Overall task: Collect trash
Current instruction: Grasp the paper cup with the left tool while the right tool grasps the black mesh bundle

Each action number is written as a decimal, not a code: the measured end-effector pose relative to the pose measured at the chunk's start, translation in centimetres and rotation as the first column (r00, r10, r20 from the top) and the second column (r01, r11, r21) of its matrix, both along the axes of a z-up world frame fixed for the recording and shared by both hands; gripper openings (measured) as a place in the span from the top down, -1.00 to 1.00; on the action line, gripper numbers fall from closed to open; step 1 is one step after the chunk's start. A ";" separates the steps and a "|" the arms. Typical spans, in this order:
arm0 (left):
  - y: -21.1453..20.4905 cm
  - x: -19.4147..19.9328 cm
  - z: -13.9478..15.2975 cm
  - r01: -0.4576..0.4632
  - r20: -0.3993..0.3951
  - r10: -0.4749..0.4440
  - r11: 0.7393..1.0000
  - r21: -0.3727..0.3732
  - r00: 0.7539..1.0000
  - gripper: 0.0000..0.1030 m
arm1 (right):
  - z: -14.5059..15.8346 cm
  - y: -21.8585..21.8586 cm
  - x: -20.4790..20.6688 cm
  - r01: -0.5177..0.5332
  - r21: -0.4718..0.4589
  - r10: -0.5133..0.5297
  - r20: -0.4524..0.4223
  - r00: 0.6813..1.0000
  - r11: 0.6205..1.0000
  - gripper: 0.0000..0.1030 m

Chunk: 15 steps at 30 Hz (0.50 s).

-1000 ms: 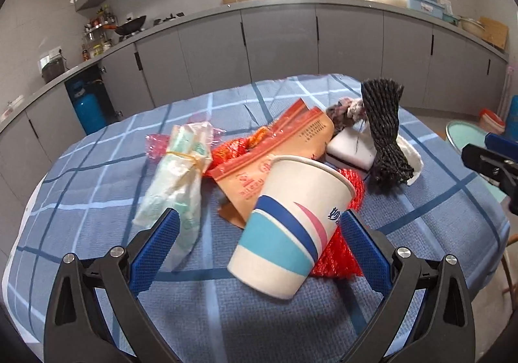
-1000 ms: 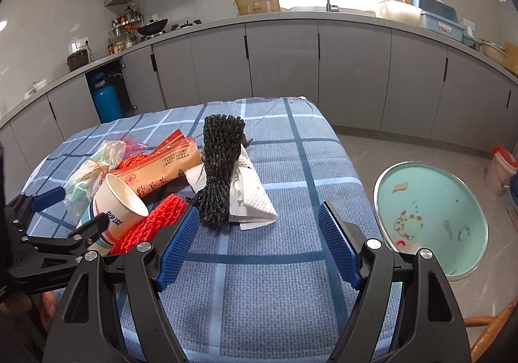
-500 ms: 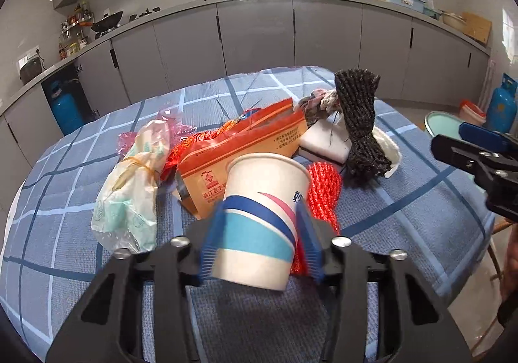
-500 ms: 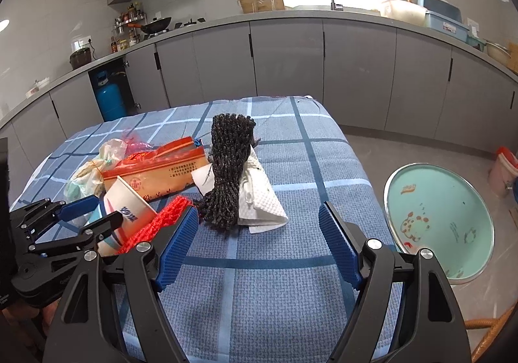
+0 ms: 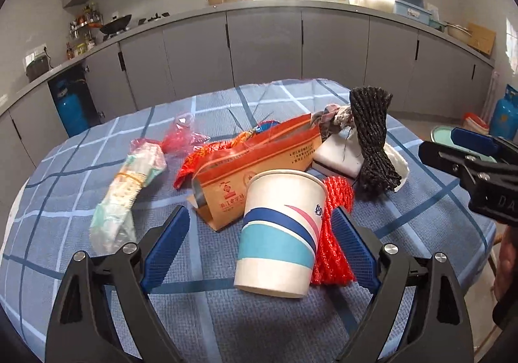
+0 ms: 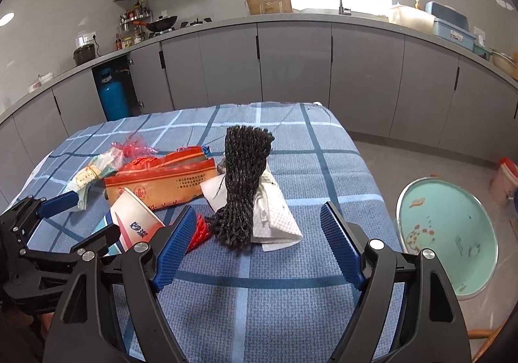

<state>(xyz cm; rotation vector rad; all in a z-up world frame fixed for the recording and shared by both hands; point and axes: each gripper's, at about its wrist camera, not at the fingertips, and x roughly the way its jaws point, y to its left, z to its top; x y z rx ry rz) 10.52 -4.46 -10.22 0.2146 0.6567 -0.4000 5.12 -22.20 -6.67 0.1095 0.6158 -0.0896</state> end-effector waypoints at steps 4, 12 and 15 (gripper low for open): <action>-0.7 1.2 -1.4 0.028 -0.058 -0.028 1.000 0.005 0.998 -0.45 | -0.7 0.4 0.3 -0.009 0.001 0.009 -0.015 1.000 1.000 -0.52; -1.6 1.4 -2.1 0.061 -0.092 -0.062 0.998 -0.018 0.994 -0.16 | -1.8 0.5 1.1 -0.010 0.007 0.010 -0.041 0.999 1.000 -0.52; -1.0 0.9 -0.7 0.055 -0.065 -0.057 0.998 -0.037 0.996 -0.14 | -1.7 0.5 1.1 -0.011 0.006 0.011 -0.034 0.999 1.000 -0.52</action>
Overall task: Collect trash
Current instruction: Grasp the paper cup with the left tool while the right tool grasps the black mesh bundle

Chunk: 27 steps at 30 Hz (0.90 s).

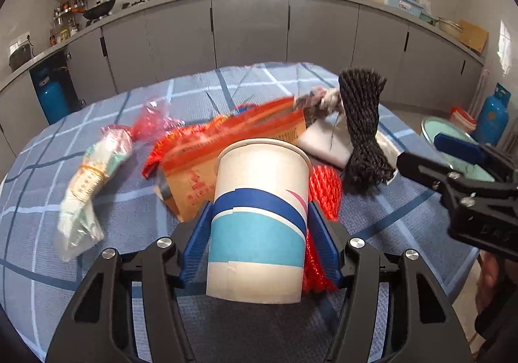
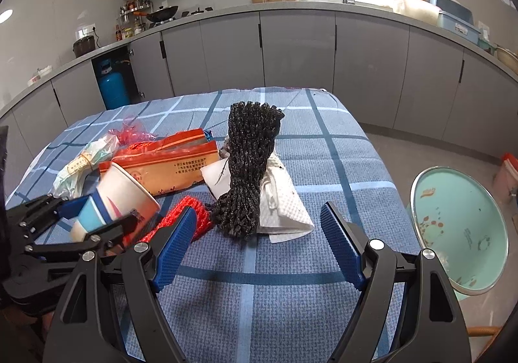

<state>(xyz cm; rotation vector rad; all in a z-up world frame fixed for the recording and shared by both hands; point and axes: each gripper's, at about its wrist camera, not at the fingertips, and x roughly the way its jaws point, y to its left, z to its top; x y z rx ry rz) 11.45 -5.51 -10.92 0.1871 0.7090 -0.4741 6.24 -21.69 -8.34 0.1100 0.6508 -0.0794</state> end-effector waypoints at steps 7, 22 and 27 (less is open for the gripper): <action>1.7 -0.4 4.6 -0.154 0.190 0.149 0.988 0.007 0.970 -0.14 | 1.1 0.0 1.9 0.004 -0.023 -0.004 0.028 1.000 1.000 -0.50; 2.0 2.7 5.2 -0.275 0.225 0.264 0.961 0.019 0.938 -0.15 | -0.2 -0.2 6.3 -0.028 0.034 0.028 -0.010 1.000 0.999 0.76; 1.7 2.2 6.1 -0.278 0.243 0.268 0.961 0.004 0.932 -0.15 | 1.7 -0.4 4.3 -0.044 0.059 0.041 0.052 0.998 0.997 0.78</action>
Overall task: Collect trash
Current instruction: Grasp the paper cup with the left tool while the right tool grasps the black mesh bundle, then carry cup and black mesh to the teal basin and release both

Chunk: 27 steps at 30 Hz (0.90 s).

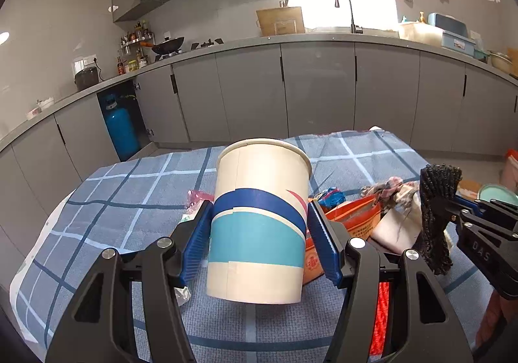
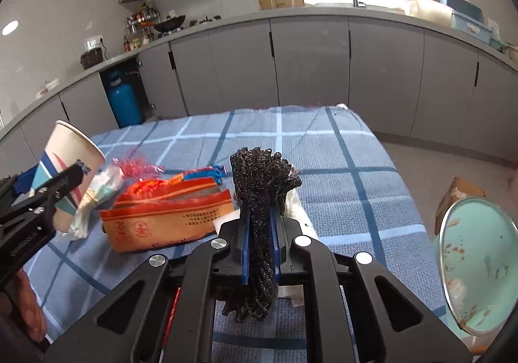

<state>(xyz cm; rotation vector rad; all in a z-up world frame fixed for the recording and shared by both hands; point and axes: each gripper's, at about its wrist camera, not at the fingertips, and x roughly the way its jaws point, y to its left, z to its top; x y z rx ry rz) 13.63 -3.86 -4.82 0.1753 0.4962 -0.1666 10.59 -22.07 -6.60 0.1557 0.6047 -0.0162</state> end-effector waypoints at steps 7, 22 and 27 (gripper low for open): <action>-3.1 -1.4 1.7 0.056 0.033 -0.055 0.998 -0.011 0.998 -0.15 | 3.5 -2.1 -2.8 0.036 -0.006 -0.035 0.091 0.995 0.999 0.78; -15.9 -3.9 2.0 0.291 0.019 -0.290 0.956 -0.034 0.957 -0.16 | 3.3 -12.5 -7.3 0.253 0.000 -0.252 0.097 0.963 0.967 0.78; -19.7 -4.5 1.6 0.349 0.008 -0.349 0.936 -0.040 0.937 -0.16 | 2.6 -15.9 -8.7 0.316 0.001 -0.315 0.085 0.945 0.949 0.78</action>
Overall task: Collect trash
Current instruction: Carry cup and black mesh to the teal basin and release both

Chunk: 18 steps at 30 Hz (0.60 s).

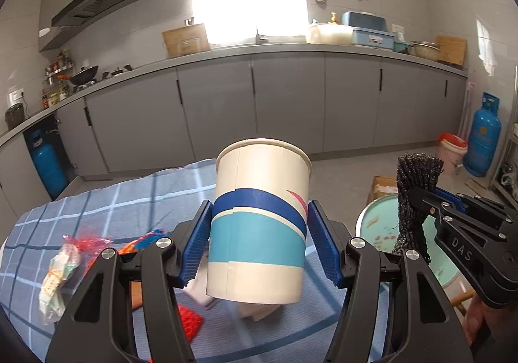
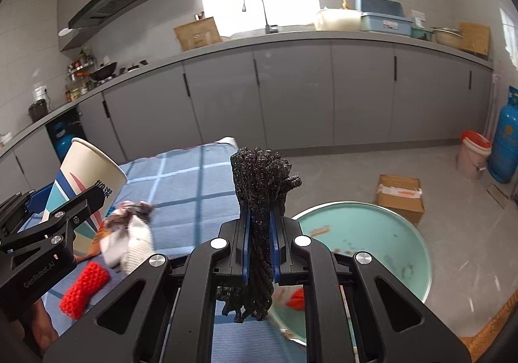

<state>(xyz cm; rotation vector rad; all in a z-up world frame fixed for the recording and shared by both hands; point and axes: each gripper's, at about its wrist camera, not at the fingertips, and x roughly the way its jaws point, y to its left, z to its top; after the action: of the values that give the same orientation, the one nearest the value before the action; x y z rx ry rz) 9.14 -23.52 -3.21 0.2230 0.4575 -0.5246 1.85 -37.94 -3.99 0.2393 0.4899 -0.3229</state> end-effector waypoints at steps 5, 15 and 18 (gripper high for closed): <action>-2.9 -0.7 -0.2 0.057 0.002 -0.057 0.998 0.004 0.998 -0.16 | -0.7 -2.6 -1.6 0.048 0.007 -0.048 -0.003 0.999 0.999 0.78; -7.9 -1.8 -0.9 0.170 -0.017 -0.170 0.985 0.005 0.985 -0.16 | -2.0 -6.5 -3.2 0.122 0.020 -0.121 -0.033 0.992 0.992 0.77; -9.5 -2.0 -1.7 0.214 -0.043 -0.213 0.977 0.001 0.976 -0.17 | -2.8 -7.4 -3.2 0.132 0.026 -0.130 -0.050 0.990 0.991 0.77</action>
<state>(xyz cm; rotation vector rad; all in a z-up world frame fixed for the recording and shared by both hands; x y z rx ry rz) 7.17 -33.02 -4.93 0.2685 0.4790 -0.7398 -1.31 -45.37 -6.80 0.2934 0.5283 -0.4508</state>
